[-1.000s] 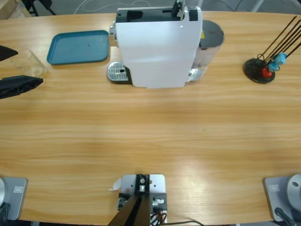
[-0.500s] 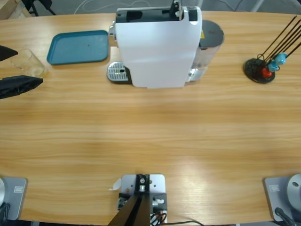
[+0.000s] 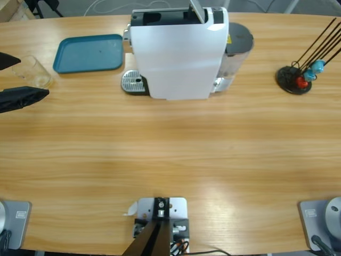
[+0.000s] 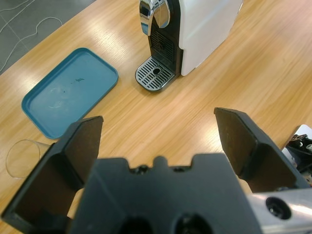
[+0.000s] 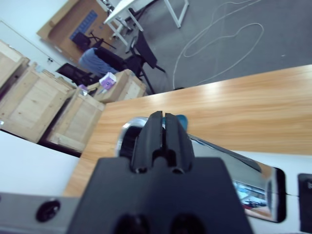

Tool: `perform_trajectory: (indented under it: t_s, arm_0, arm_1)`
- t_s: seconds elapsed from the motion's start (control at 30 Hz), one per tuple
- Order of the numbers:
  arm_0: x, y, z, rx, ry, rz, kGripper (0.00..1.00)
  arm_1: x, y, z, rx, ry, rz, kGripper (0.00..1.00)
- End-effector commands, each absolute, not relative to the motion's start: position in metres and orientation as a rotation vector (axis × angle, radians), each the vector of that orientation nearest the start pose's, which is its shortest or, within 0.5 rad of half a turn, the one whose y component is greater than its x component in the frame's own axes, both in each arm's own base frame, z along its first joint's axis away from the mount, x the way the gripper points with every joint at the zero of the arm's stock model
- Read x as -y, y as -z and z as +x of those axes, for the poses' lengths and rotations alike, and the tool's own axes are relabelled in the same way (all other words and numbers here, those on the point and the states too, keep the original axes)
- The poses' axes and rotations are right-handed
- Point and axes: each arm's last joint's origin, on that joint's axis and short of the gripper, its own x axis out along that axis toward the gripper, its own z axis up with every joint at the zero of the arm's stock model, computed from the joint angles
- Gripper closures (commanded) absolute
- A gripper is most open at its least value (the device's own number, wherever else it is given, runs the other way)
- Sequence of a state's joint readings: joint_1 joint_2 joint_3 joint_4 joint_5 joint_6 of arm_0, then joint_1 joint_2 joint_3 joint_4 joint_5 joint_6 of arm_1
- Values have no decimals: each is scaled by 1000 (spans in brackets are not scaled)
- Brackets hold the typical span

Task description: Pour coffee

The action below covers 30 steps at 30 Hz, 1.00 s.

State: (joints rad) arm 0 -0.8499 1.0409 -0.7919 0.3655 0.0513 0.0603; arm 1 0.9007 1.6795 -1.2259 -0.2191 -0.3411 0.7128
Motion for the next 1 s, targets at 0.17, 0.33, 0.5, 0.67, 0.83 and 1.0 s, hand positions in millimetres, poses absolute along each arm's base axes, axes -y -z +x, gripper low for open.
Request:
perform_trajectory:
  t_s: [0.17, 0.33, 0.5, 0.67, 0.83, 1.0]
  arm_0:
    - [103, -329, 95, -577, 769, 325, 4]
    - [103, -331, 96, -570, 770, 322, 4]
    - [102, -329, 95, -575, 765, 321, 3]
    - [102, -329, 95, -574, 762, 321, 4]
    - [101, -330, 95, -570, 759, 319, 1]
    - [98, -330, 92, -562, 761, 313, 2]
  arm_1:
    - [-332, -304, 249, -568, -504, 431, 1000]
    - [-341, -277, 255, -617, -487, 396, 1000]
    - [-345, -240, 256, -696, -461, 337, 1000]
    - [-342, -214, 254, -758, -435, 294, 1000]
    - [-335, -193, 248, -831, -393, 263, 1000]
    - [-334, -176, 247, -887, -369, 250, 1000]
